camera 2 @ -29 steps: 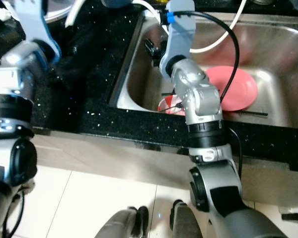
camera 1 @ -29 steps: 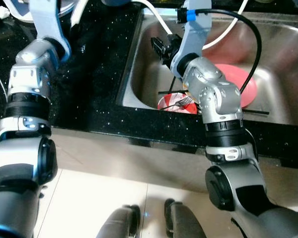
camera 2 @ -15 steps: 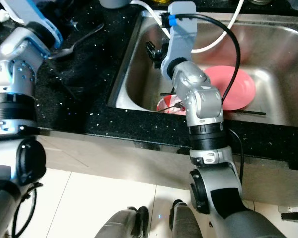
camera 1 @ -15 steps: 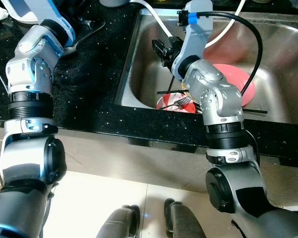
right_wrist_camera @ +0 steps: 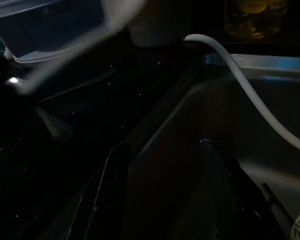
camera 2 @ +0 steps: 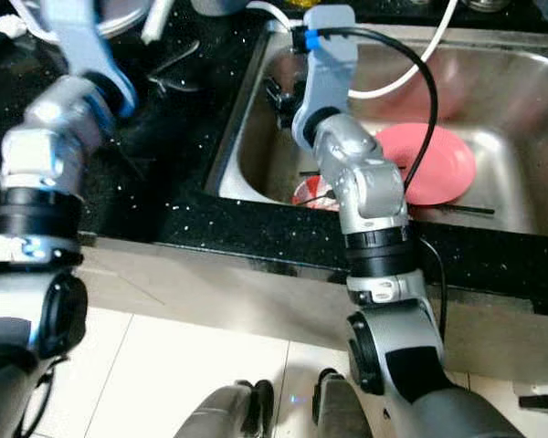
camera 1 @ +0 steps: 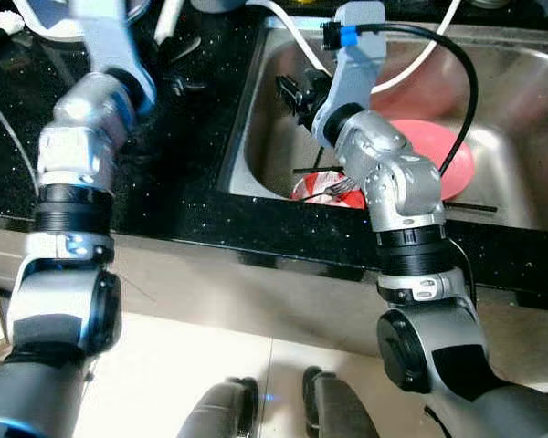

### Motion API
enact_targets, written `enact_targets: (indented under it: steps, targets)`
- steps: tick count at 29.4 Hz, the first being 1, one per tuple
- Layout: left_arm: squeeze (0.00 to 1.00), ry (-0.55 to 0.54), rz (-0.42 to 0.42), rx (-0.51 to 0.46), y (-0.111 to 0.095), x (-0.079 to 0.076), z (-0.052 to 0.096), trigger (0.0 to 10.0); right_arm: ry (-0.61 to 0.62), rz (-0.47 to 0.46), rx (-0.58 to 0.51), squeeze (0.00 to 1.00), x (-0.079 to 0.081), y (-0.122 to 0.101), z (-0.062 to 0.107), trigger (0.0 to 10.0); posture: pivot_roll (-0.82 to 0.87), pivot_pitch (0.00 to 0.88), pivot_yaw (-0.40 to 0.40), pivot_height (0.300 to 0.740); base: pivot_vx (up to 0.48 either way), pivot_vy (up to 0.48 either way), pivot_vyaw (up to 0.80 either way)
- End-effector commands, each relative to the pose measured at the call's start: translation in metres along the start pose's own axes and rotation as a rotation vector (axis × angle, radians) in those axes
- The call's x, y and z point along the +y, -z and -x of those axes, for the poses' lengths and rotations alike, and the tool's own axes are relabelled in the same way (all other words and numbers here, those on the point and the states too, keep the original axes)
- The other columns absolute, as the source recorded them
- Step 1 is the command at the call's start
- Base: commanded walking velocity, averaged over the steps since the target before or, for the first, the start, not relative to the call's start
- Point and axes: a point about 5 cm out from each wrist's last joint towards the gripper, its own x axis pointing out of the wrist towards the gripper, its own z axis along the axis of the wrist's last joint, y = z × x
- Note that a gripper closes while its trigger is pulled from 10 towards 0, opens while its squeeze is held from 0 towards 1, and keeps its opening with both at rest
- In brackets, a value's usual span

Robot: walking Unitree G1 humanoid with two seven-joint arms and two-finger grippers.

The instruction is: Kitchen organization

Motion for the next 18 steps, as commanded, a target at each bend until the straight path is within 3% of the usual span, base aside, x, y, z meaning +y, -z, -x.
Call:
enact_targets:
  steps: [1, 2, 5, 10, 12, 13, 15, 16, 17, 18]
  targets:
    - [0.0, 0.199, 0.052, 0.03, 0.003, -0.027, 0.0, 10.0, -0.02, -0.01, 0.006, 0.0, 0.005, 0.002, 0.001, 10.0, 0.05, 0.269, 0.093, 0.74, 0.0, 0.0, 0.0]
    - [0.0, 0.257, 0.081, 0.04, 0.005, -0.036, -0.002, 10.0, -0.016, -0.01, 0.005, 0.0, 0.005, 0.001, 0.001, 10.0, 0.05, 0.269, 0.093, 0.74, 0.0, 0.0, 0.0]
    - [0.0, 0.293, 0.119, 0.054, 0.008, -0.046, -0.009, 10.0, -0.006, -0.008, 0.003, 0.0, 0.002, 0.001, 0.002, 10.0, 0.04, 0.271, 0.099, 0.74, 0.0, 0.0, 0.0]
    - [0.0, 0.389, 0.227, 0.079, 0.013, -0.079, -0.031, 10.0, 0.076, 0.031, -0.023, 0.0, -0.015, -0.006, 0.008, 10.0, 0.02, 0.269, 0.117, 0.74, 0.0, 0.0, 0.0]
    - [0.0, 0.404, 0.238, 0.082, 0.013, -0.084, -0.033, 10.0, 0.097, 0.043, -0.03, 0.0, -0.019, -0.008, 0.009, 10.0, 0.02, 0.269, 0.117, 0.74, 0.0, 0.0, 0.0]
    - [0.29, 0.412, 0.242, 0.087, 0.014, -0.09, -0.035, 10.0, 0.135, 0.063, -0.043, 0.0, -0.027, -0.011, 0.012, 10.0, 0.02, 0.269, 0.119, 0.74, 0.0, 0.0, 0.0]
    - [0.29, 0.415, 0.242, 0.09, 0.014, -0.094, -0.037, 10.0, 0.16, 0.074, -0.051, 0.0, -0.032, -0.014, 0.013, 10.0, 0.02, 0.269, 0.119, 0.74, 0.0, 0.0, 0.0]
    - [1.0, 0.41, 0.242, 0.076, 0.013, -0.097, -0.038, 10.0, 0.217, 0.1, -0.071, 0.0, -0.042, -0.019, 0.016, 10.0, 0.01, 0.27, 0.122, 0.74, 0.0, 0.0, 0.0]
    - [1.0, 0.418, 0.262, 0.023, 0.006, -0.1, -0.039, 10.0, 0.294, 0.131, -0.096, 0.0, -0.054, -0.025, 0.02, 10.0, 0.01, 0.27, 0.122, 0.74, 0.0, 0.0, 0.0]
    - [1.0, 0.418, 0.262, 0.023, 0.006, -0.1, -0.039, 10.0, 0.294, 0.131, -0.096, 0.0, -0.054, -0.025, 0.02, 10.0, 0.01, 0.27, 0.122, 0.74, 0.0, 0.0, 0.0]
